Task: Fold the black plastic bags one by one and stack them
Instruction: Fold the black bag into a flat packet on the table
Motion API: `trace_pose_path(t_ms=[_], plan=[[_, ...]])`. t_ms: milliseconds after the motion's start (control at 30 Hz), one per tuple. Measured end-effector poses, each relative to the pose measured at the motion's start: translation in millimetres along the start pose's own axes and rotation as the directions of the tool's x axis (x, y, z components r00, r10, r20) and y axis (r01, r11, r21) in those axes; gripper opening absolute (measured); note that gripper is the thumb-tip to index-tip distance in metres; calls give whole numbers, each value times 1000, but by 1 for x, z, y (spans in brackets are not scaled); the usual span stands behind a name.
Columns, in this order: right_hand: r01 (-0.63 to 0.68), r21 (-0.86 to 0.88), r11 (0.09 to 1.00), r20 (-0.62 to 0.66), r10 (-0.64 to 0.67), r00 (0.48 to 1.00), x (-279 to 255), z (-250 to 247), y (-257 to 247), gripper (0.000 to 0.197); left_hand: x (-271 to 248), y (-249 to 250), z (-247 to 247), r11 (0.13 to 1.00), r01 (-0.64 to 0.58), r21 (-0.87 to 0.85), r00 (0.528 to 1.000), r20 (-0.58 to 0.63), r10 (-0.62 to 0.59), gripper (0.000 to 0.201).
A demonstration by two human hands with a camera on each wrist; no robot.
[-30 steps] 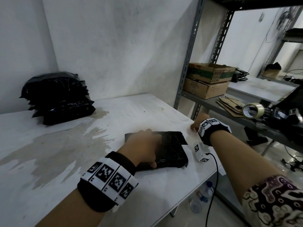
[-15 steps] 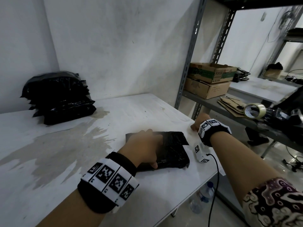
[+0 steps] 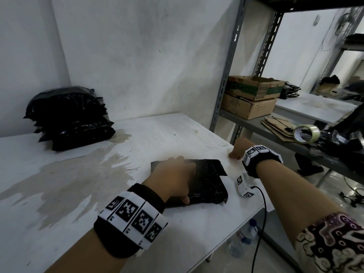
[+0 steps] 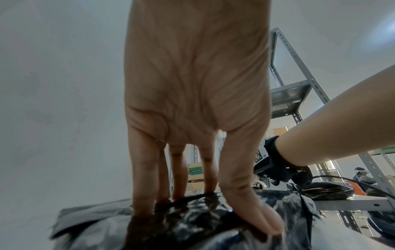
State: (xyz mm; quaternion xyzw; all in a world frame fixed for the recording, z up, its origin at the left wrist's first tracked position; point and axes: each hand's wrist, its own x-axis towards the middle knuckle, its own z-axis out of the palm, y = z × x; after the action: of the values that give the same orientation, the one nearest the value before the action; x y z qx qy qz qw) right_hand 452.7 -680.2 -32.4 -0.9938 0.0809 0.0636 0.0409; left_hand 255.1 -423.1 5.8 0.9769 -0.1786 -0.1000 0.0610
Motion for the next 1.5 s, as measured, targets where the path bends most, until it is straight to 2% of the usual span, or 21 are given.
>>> trace_pose_path(t_ms=[267,367,467,700,800,867,933,1100,1200,1500], plan=[[-22,-12,1000,-27,21,999,-7,-10,-5,26,-2,0,-1,1000,-1,-2,1000,2,1,73],[-28,-12,1000,3,28,1000,-5,-13,-8,32,-3,0,-1,1000,0,1,1000,3,0,73],[-54,-45,998,-24,53,998,-13,-13,-10,28,-3,0,0,1000,1,-2,1000,0,-1,74],[-116,69,991,30,115,993,-10,-9,-2,49,-2,-1,1,1000,3,-9,1000,-2,-3,74],[-123,131,984,2,124,992,-10,-3,-1,43,-2,0,1,1000,3,-9,1000,1,-3,74],[-121,166,979,-16,125,992,-13,0,-3,35,-1,0,1,1000,3,-8,1000,1,-3,74],[-115,170,979,-19,120,993,-16,2,-4,39,-2,0,1,1000,4,-3,1000,2,-4,74],[-4,78,997,12,3,1000,-14,0,-2,46,-1,-1,0,1000,2,-10,1000,3,-2,74],[38,120,992,30,-42,999,-18,0,3,40,-1,-1,1,1000,2,-13,1000,6,-2,74],[9,282,959,-22,-3,1000,-15,-13,5,26,1,1,0,1000,8,7,1000,8,-8,73]])
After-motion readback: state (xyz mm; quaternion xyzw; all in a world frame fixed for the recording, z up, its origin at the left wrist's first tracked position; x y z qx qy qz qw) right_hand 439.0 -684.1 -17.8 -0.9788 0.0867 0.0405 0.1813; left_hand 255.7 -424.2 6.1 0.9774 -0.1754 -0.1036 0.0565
